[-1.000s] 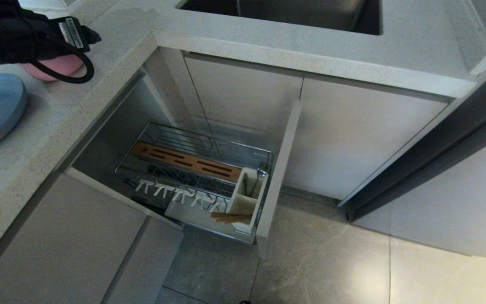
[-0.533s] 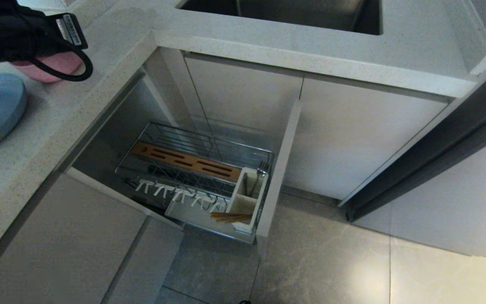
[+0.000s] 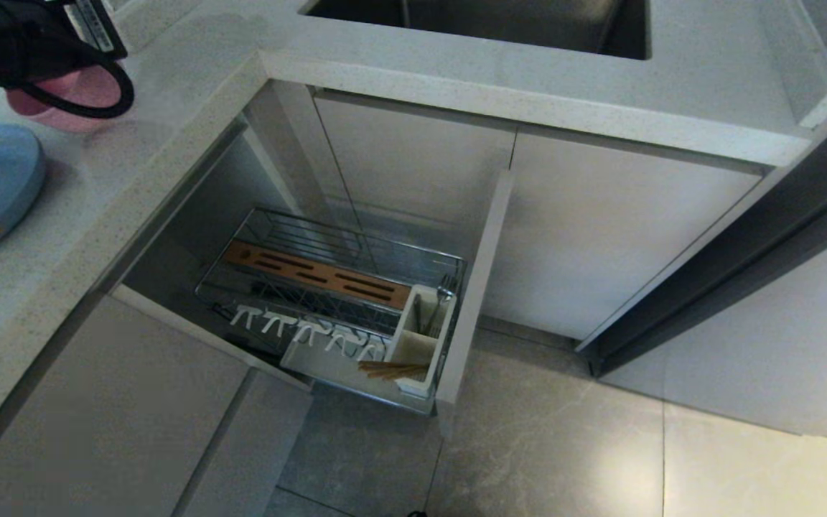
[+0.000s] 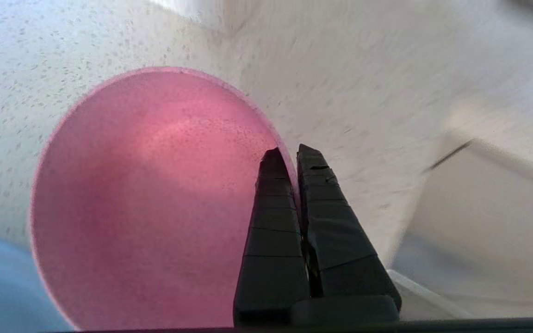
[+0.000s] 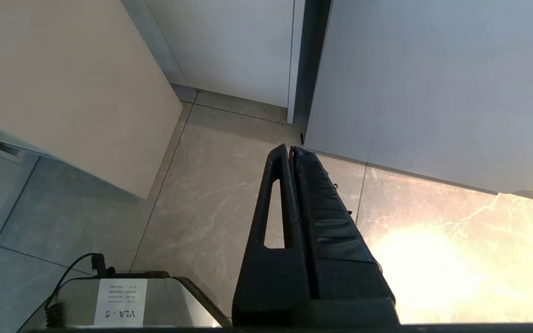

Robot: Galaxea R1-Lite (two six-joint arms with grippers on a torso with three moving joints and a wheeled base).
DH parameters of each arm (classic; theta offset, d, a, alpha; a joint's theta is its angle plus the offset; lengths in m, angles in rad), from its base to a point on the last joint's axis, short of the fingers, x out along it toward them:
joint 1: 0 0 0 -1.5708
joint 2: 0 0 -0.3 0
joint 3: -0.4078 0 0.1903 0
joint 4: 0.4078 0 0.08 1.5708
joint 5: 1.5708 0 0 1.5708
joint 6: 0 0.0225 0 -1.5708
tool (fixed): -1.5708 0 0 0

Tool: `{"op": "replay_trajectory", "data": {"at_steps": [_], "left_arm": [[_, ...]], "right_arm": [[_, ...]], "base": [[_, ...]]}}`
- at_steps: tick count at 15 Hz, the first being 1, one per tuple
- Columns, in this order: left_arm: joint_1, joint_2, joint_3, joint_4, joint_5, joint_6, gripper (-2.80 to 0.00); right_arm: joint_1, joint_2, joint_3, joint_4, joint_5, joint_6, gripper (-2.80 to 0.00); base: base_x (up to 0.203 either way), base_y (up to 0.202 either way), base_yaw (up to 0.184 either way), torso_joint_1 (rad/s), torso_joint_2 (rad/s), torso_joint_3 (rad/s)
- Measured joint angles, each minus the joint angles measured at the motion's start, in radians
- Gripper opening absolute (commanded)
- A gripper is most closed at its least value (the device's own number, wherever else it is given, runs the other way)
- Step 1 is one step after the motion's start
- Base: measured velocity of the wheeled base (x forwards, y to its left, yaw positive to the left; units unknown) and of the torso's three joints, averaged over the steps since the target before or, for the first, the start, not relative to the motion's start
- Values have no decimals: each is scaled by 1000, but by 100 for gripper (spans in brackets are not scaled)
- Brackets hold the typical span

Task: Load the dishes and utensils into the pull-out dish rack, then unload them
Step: Pick up the bowl and place it in the cupboard

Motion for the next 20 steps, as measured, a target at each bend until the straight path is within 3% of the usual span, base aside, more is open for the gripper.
{"op": "replay_trajectory", "data": {"at_steps": [3, 5, 9, 14, 18, 20], "left_arm": [[-67, -72, 9, -10, 1, -157, -280], [-115, -116, 14, -87, 3, -246, -280], [-248, -227, 71, -160, -14, -245, -280], [-421, -385, 14, 190, -170, -234, -280], [-495, -473, 62, 288, -101, -196, -280], [-524, -497, 76, 342, -74, -241, -280]], "right_arm": [[0, 0, 0, 0, 0, 0, -280], [0, 0, 0, 0, 0, 0, -280], [0, 0, 0, 0, 0, 0, -280], [0, 0, 0, 0, 0, 0, -280], [0, 0, 0, 0, 0, 0, -280], [0, 0, 0, 0, 0, 0, -280]], "base": [[0, 0, 0, 0, 0, 0], [0, 0, 0, 0, 0, 0], [0, 0, 0, 0, 0, 0], [0, 0, 0, 0, 0, 0], [0, 0, 0, 0, 0, 0], [0, 0, 0, 0, 0, 0]]}}
